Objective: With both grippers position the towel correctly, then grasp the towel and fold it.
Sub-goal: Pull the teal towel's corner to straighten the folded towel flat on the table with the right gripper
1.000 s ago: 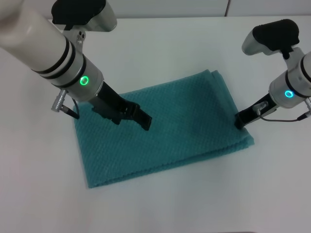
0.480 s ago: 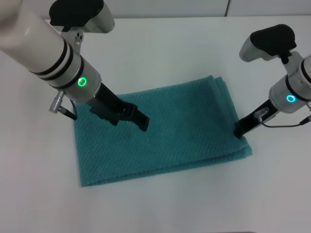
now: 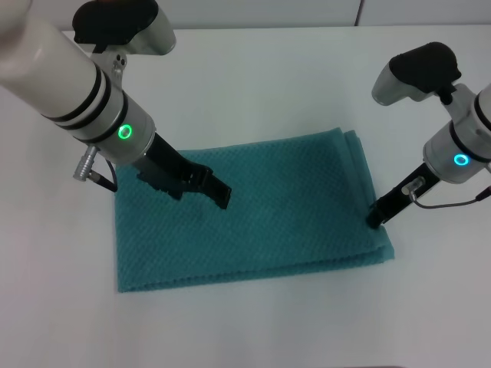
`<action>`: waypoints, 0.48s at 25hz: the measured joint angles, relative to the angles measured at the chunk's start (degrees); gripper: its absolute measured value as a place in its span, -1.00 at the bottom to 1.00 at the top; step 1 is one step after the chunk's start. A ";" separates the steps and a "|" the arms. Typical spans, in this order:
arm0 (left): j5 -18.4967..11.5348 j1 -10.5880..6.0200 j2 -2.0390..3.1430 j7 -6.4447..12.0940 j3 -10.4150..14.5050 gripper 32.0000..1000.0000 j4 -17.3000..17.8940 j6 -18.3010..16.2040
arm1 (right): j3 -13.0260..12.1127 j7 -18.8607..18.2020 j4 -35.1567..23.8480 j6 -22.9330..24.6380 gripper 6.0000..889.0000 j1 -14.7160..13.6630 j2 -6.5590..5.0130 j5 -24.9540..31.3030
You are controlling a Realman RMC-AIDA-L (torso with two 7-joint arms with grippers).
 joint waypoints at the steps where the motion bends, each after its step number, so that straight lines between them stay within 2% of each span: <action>1: 0.00 0.00 0.00 0.00 0.00 0.75 0.00 0.00 | -0.06 -0.29 -0.03 -0.19 -0.96 0.00 0.06 0.00; 12: 0.00 0.09 0.10 0.00 0.00 0.75 0.04 0.00 | -0.03 -3.97 -0.07 -3.54 -0.96 -0.03 0.39 0.00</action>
